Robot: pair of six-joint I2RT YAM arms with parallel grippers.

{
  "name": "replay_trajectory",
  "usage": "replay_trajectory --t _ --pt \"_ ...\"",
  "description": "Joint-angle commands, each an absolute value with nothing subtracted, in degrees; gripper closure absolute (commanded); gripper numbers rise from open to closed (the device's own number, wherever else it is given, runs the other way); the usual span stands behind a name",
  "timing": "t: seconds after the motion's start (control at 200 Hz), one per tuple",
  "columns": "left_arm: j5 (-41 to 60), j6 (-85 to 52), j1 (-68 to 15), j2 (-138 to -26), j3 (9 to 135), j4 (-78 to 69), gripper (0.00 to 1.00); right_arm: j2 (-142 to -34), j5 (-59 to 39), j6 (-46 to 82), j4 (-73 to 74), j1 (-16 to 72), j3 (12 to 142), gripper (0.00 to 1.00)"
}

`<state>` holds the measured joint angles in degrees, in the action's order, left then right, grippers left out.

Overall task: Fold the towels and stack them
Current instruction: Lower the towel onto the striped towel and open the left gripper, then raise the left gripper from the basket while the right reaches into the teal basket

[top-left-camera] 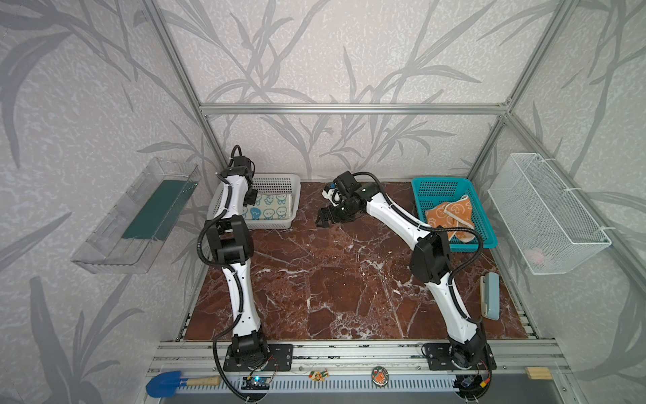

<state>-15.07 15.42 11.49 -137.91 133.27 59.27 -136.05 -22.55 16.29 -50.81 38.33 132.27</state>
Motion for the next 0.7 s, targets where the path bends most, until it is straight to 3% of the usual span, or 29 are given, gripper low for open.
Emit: replay_trajectory --t 0.0,0.01,0.02,0.035,0.055,0.065,0.075,0.46,0.695 --pt "-15.2 15.6 12.0 -139.5 135.5 58.4 0.99 -133.7 -23.3 16.8 -49.9 38.3 132.1 0.01" --pt "-15.5 15.5 12.0 -139.7 135.6 58.5 0.91 -133.7 -23.4 16.9 -49.9 38.3 132.1 0.01" --pt "-15.7 15.3 12.0 -139.8 135.8 58.5 0.76 -133.8 -23.6 17.0 -49.9 38.3 132.1 0.01" --pt "-16.1 15.0 12.0 -139.9 135.9 58.6 0.61 -133.8 -23.7 17.1 -49.8 38.3 132.2 0.01" --pt "-16.5 14.5 12.0 -140.1 136.2 58.8 0.14 -133.7 -23.9 17.2 -49.8 38.3 132.1 0.01" --pt "-16.6 14.5 12.0 -140.2 136.3 58.9 0.04 -133.6 -23.8 17.2 -49.8 38.3 132.1 0.01" --pt "-16.8 14.4 12.0 -140.2 136.3 58.9 0.02 -133.6 -23.9 17.2 -49.8 38.3 132.1 0.01" --pt "-17.0 10.1 9.2 -132.3 141.4 60.7 0.01 -129.3 -17.3 14.2 -54.6 38.3 133.0 0.01" --pt "-20.2 15.3 -1.6 -116.3 126.9 46.8 0.01 -120.4 -6.0 11.6 -59.8 34.2 128.1 0.01"
